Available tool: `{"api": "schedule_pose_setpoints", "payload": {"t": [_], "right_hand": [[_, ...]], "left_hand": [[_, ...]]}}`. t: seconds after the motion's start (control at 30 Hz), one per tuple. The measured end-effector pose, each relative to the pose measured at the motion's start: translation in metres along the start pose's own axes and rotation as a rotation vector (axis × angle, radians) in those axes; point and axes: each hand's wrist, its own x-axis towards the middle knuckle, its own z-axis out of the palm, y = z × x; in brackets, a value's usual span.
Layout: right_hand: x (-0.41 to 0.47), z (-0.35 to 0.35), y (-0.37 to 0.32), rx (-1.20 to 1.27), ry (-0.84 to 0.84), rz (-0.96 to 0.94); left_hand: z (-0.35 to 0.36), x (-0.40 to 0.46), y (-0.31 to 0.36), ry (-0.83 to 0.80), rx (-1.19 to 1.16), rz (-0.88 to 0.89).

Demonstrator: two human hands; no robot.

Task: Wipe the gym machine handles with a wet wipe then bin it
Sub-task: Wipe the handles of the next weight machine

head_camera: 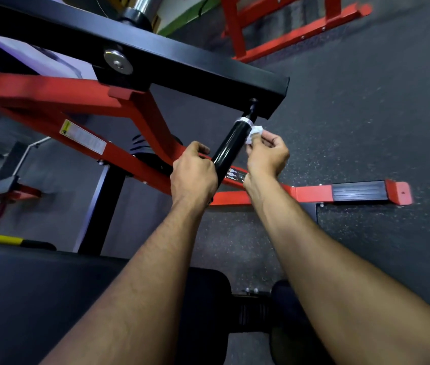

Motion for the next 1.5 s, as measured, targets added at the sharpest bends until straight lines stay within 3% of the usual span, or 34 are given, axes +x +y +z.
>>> {"api": "schedule_pose_setpoints", "payload": {"t": [0.1,0.2,0.47,0.67,0.83,1.07,1.3,1.5], "right_hand": [[-0.001,0.000,0.001,-0.079,-0.008,-0.058],[-0.029,-0.018,0.007,-0.083,-0.127,-0.056],[-0.105,-0.067,0.018,-0.063,-0.374,0.122],[-0.016,-0.005,-0.005,0.300,-0.140,0.484],[-0.003,0.004,-0.006,0.303,-0.187,0.573],[-0.048,-0.037,0.009,0.195,-0.483,0.591],[0.012,0.013,-0.012,0.183,-0.124,0.546],[-0.029,-0.028,-0.023,0.268,-0.347,0.571]], "left_hand": [[0.000,0.000,0.000,-0.003,0.008,-0.006],[-0.001,-0.001,0.001,-0.002,0.009,-0.014],[-0.004,-0.006,0.007,-0.003,0.032,-0.017],[-0.003,-0.004,0.006,-0.016,0.024,-0.013],[-0.004,-0.004,0.008,-0.010,0.030,-0.025],[-0.004,-0.004,0.007,-0.001,0.034,-0.044],[-0.002,-0.001,0.004,0.012,0.037,-0.060],[-0.002,0.000,0.004,0.006,0.028,-0.057]]}}
